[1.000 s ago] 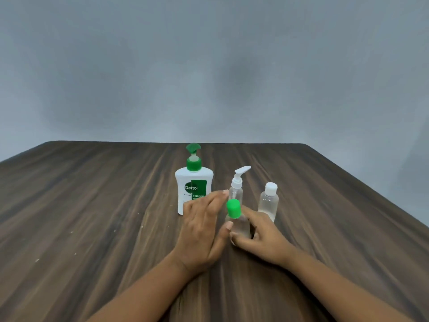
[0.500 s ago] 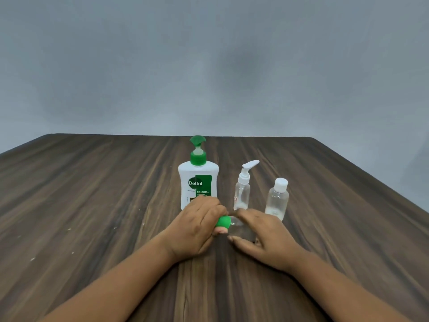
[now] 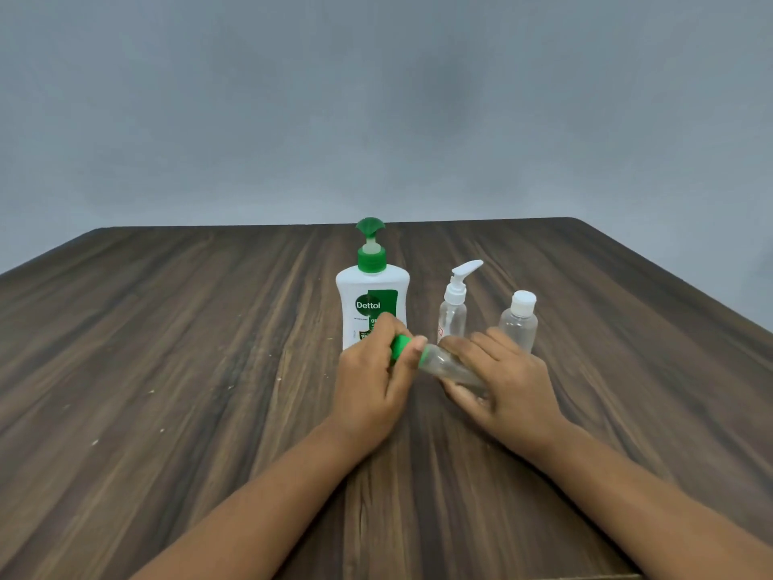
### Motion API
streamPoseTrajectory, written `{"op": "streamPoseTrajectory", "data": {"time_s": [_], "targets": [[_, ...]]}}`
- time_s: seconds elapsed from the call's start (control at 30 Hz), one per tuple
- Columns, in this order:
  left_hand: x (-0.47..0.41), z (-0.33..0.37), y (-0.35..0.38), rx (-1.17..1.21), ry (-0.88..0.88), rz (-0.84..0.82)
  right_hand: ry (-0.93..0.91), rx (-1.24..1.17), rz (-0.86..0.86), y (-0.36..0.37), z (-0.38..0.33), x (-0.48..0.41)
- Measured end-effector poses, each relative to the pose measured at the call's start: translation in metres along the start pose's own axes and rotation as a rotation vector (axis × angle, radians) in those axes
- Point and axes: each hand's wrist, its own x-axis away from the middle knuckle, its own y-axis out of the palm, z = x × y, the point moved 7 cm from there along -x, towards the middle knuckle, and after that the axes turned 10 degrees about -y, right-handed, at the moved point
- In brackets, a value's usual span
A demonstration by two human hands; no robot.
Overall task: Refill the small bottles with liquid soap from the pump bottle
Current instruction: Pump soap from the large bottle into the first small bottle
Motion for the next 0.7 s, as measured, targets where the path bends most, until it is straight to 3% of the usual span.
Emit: {"op": "streamPoseTrajectory", "data": {"time_s": [0.13,0.23,0.4,0.53,0.7], "targets": [[-0.006,-0.017,-0.004,-0.063,-0.11,0.019,-0.028,0.068,-0.028,0.004,-0.002,0.0],[-0.007,-0.006,-0.007,-0.18,0.006,0.005,0.033,0.05,-0.021,0.006,0.003,0.0],[-0.002,0.007,0.004,-0.087,0.188,-0.222,0.198,-0.246,0.024,0.005,0.02,0.008],[-0.002,0.007,0.004,-0.115,0.233,-0.262,0.213,-0.465,-0.011,0.013,0.025,0.01],[0.0,-0.003,-0.003,-0.277,0.252,-0.137,0.078,-0.336,-0.085,0.012,0.014,0.007]]}}
